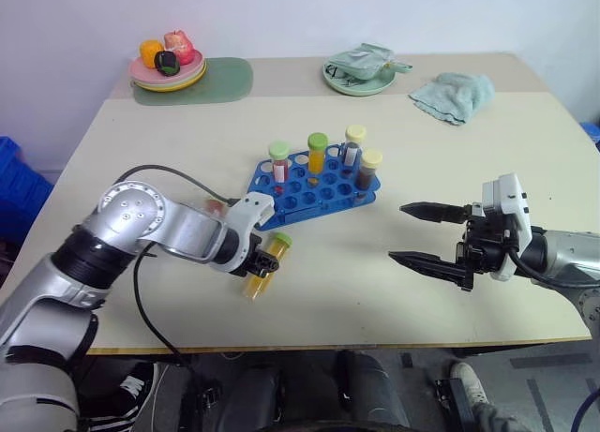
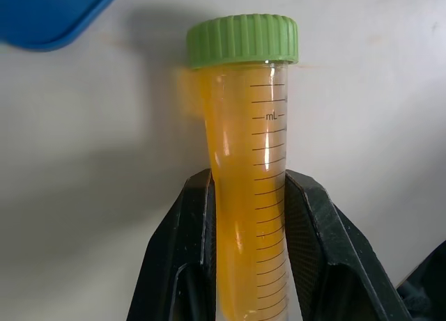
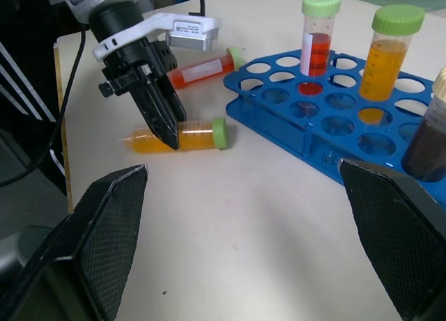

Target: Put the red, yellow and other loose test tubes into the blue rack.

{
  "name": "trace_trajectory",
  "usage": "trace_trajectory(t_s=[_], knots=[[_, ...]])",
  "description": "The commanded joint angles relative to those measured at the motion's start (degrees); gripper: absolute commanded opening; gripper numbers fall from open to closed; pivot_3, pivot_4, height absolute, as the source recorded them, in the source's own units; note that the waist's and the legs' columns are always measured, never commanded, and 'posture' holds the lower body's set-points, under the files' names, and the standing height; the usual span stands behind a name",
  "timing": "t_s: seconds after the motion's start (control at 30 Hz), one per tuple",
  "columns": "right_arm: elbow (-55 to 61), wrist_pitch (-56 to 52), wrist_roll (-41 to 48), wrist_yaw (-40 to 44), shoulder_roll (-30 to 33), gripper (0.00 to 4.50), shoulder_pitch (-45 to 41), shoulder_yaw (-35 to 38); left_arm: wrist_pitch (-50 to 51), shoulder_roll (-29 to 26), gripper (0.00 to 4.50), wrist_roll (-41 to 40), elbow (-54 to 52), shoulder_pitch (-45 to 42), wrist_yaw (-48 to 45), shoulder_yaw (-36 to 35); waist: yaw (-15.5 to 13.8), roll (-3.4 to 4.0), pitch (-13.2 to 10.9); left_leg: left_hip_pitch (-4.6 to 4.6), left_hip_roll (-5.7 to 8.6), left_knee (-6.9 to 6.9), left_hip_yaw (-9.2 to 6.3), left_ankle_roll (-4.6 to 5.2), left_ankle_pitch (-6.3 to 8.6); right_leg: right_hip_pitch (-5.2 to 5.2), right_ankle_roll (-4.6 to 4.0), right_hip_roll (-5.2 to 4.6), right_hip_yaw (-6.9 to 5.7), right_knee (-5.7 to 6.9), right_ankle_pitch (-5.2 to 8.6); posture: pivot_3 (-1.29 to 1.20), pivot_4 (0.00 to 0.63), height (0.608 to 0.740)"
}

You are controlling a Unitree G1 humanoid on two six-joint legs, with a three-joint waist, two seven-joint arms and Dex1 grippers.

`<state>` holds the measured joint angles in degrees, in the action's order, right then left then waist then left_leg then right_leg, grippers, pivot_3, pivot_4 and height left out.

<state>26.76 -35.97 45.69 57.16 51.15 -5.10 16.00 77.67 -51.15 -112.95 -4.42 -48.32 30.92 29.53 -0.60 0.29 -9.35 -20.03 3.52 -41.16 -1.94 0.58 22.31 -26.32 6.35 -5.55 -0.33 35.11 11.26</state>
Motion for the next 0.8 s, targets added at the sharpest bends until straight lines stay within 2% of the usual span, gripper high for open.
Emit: trace_trajectory(t_s=[0.03,0.23,0.33,0.4,0.47,0.57,0.63,0.7,0.8], knots=[[0.77,1.02,0.02,-0.08,-0.25,4.5,-0.83,0.64,0.77,-4.93,0.76,-0.05,-5.07,-2.32,-5.51,-3.25,0.01,0.0,0.0,0.01,0.0,0.01,0.0,0.0,0.0,0.01,0.0,0.0,0.0,0.0,0.0,0.0,0.15,0.74],[0.04,1.28,-0.56,-0.05,-0.72,4.5,-1.82,-0.05,-3.04,-7.87,0.76,0.25,-11.39,-2.34,-5.84,-5.04,-0.19,-0.01,0.0,0.01,0.01,-0.03,-0.01,0.0,0.0,0.07,0.0,-0.02,0.0,-0.02,0.0,0.0,0.15,0.74],[0.33,0.89,-0.19,-0.01,-0.78,4.5,-2.05,-0.03,-5.47,-6.78,0.76,4.98,-14.65,-1.01,-6.87,-7.95,-0.11,-0.01,0.0,0.01,0.0,-0.02,-0.01,0.0,0.0,0.04,0.0,-0.02,0.01,-0.02,0.0,0.0,0.15,0.74],[0.56,0.45,0.36,-0.21,-0.77,4.5,-2.28,0.14,-6.71,-5.28,0.76,9.95,-18.02,0.23,-10.98,-10.12,-0.1,0.0,0.0,0.02,0.0,0.01,0.01,0.0,0.0,0.05,0.0,-0.01,0.01,-0.02,0.0,0.0,0.15,0.74],[0.88,-0.07,1.02,-0.56,-0.75,4.5,-2.42,0.54,-10.18,-3.59,0.76,20.05,-22.93,2.34,-16.77,-12.15,-0.16,-0.01,0.0,0.02,0.0,0.01,0.04,0.0,0.0,0.06,0.0,0.0,0.0,-0.03,0.0,0.0,0.15,0.74],[1.29,-0.92,2.14,-1.46,-0.77,4.5,-2.44,1.56,-14.29,-1.6,0.76,28.67,-25.76,7.36,-20.47,-14.95,-0.12,0.0,0.0,0.02,0.0,0.03,0.07,0.0,0.0,0.06,0.0,0.0,0.0,-0.05,0.0,0.0,0.15,0.74],[1.37,-0.9,2.2,-1.81,-0.73,4.5,-2.08,2.09,-19.78,-1.04,0.76,39.15,-28.72,10.1,-26.88,-14.6,-0.12,0.0,0.0,0.03,-0.03,0.04,0.07,-0.01,0.0,0.05,0.0,0.02,0.0,-0.04,0.0,0.0,0.15,0.74],[1.3,-0.91,2.17,-2.06,-0.59,4.5,-1.92,2.62,-25.12,1.01,0.76,46.29,-29.81,13.34,-30.11,-16.02,-0.2,0.0,0.0,-0.01,-0.02,0.03,0.08,0.0,0.0,0.06,0.0,0.03,0.0,-0.08,0.0,0.0,0.15,0.74],[1.13,-1.07,2.35,-2.83,-0.56,4.5,-2.24,3.43,-37.37,2.08,0.76,60.42,-31.57,18.87,-39.46,-15.42,-0.15,-0.01,0.0,-0.03,-0.01,0.02,0.08,0.0,0.0,0.06,0.0,0.01,0.0,-0.11,0.0,0.0,0.15,0.74]])
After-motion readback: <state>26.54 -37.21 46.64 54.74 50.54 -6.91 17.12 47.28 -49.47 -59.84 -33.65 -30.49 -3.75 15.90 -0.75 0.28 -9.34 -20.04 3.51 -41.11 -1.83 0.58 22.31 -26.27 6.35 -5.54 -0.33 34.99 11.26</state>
